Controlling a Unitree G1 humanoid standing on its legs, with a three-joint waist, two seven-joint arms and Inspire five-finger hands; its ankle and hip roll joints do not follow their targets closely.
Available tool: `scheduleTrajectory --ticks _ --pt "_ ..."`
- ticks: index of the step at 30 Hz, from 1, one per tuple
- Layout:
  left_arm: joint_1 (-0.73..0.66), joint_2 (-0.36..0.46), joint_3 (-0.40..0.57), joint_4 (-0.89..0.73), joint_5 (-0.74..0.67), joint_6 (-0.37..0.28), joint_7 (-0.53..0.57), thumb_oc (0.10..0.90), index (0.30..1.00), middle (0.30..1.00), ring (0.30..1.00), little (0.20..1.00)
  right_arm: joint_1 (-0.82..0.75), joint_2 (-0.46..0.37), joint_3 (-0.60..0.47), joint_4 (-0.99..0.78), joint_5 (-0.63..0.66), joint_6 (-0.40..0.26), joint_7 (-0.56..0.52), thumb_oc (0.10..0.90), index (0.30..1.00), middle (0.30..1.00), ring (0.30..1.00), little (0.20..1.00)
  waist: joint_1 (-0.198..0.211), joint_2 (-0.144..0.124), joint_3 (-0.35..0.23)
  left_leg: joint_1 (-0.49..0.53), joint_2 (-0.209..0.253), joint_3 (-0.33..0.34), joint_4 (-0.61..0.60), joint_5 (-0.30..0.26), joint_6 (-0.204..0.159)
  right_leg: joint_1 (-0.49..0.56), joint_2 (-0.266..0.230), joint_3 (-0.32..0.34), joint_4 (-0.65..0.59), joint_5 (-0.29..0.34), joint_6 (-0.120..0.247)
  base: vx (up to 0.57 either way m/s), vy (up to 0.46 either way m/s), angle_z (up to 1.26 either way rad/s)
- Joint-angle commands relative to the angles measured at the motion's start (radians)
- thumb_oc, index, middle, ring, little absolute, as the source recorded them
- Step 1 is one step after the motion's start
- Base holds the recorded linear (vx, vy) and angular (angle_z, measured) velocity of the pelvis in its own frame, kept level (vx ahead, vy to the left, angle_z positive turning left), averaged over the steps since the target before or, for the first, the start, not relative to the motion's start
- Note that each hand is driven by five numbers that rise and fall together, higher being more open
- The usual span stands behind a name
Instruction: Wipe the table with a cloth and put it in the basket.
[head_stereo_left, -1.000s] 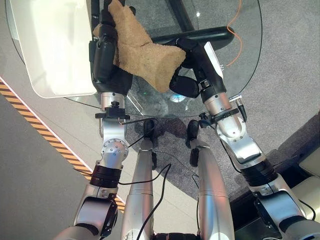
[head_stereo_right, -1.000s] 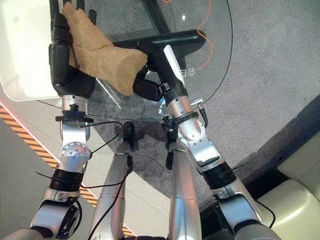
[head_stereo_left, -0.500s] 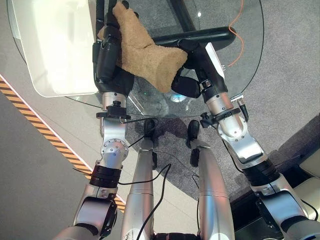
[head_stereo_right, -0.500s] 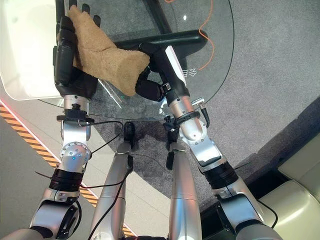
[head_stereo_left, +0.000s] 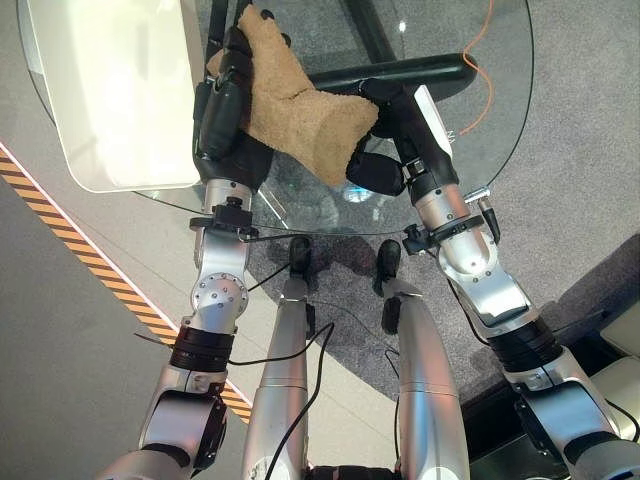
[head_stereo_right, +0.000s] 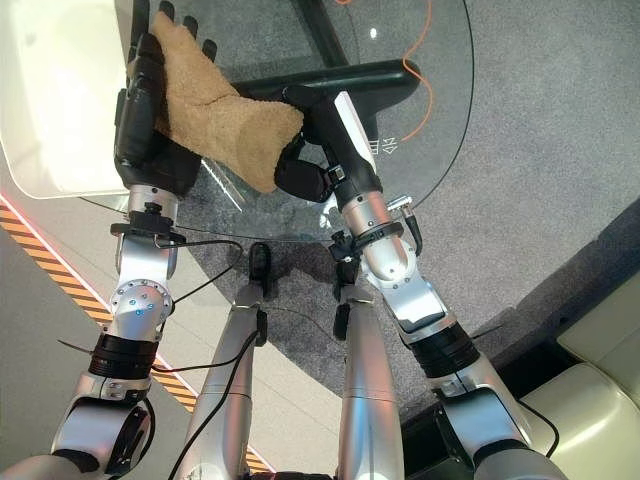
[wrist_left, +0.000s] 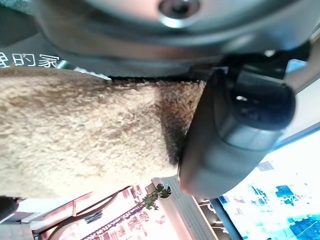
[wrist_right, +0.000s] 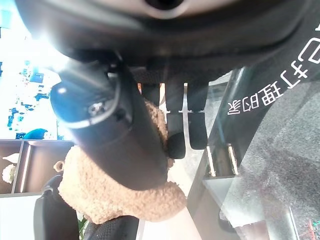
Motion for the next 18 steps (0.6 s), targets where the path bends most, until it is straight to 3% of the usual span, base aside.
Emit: scheduleTrajectory --ticks 1,18 --pt "-0.041 0.014 -0.054 -0.140 0.089 0.034 -0.048 0.800 0.900 0.900 0.900 0.900 -0.121 0.065 -0.026 -0.234 0.016 -0.149 -0.009 0.100 0.300 0.300 0.300 0.200 -0.005 0.019 -0.028 0.020 -0.057 0.085 -0.021 -0.003 0.093 0.044 0.027 -0.021 -0.036 -0.003 0.024 0.00 0.000 0.00" --pt "-0.033 0.025 -0.061 -0.132 0.086 0.079 -0.033 0.800 0.900 0.900 0.900 0.900 -0.129 0.051 -0.050 -0.246 -0.038 -0.221 -0.111 0.100 0.300 0.300 0.300 0.200 -0.006 0.022 -0.028 0.023 -0.058 0.087 -0.015 -0.008 0.098 0.046 0.027 -0.021 -0.032 -0.004 0.024 0.00 0.000 0.00"
